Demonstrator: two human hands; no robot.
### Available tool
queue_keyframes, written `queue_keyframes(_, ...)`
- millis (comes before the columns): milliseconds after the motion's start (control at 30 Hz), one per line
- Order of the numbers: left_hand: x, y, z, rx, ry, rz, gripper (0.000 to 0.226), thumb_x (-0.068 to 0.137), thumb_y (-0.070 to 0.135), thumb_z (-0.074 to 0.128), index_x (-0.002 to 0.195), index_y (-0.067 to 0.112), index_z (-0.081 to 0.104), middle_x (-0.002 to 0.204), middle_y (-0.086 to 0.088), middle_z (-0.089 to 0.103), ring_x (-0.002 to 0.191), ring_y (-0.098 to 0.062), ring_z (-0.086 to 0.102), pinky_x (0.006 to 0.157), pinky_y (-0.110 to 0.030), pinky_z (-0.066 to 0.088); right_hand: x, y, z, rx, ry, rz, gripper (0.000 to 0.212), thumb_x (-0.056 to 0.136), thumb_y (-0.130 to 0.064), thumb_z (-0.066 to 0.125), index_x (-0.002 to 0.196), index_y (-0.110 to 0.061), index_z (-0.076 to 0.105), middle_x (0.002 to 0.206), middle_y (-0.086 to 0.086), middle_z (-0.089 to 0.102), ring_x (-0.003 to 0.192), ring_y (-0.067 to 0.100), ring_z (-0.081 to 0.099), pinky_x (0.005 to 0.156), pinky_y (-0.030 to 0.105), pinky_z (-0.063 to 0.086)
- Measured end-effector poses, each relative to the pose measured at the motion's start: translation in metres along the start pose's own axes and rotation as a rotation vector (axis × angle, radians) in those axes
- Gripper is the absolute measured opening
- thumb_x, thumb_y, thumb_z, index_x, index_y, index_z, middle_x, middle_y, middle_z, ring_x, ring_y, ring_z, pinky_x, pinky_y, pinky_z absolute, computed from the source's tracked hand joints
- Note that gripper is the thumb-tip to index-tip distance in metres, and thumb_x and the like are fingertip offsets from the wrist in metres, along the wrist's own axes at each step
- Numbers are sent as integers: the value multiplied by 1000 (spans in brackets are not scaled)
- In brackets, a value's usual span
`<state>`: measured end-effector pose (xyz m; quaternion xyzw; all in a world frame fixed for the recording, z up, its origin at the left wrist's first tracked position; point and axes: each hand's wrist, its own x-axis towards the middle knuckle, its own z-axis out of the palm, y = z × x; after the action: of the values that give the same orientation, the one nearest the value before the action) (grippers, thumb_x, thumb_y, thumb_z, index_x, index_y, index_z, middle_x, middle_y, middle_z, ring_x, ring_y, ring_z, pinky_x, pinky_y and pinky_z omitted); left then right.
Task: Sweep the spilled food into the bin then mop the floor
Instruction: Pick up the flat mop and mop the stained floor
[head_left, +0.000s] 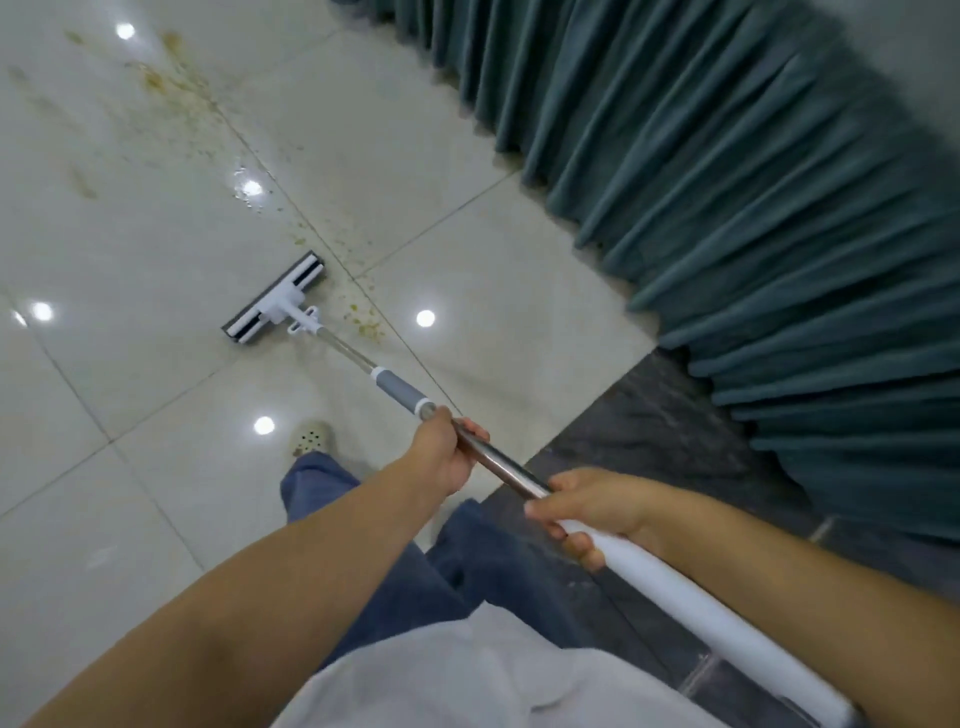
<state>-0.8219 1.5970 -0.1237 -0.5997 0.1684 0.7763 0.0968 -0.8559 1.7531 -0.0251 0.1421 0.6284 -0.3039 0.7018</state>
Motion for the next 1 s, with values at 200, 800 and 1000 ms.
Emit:
queue_keyframes(200,-37,-101,36,-33,-46,-127,23,102,24,36,85,9,39,60,-4,37,51,-14,36,52,-28,45,-70,83,-45,-30,59,24,19,94,-17,58,84,-6,45,59,7,47,32,9,42,32,16,35)
queue_keyframes(800,40,102,50,68,56,108,20,102,19,34,85,9,40,63,-4,37,50,-16,39,40,-22,46,28,-110,-18,229,-31,-37,25,94,-26,60,77,-9,54,59,3,49,32,6,39,33,13,34)
queue_keyframes(1000,86,260,61,-28,89,209,13,101,16,35,89,10,38,65,-4,34,52,-13,35,38,-15,41,80,-268,3,252,-61,-52,24,92,-27,62,79,-9,53,60,3,48,32,6,41,33,14,36)
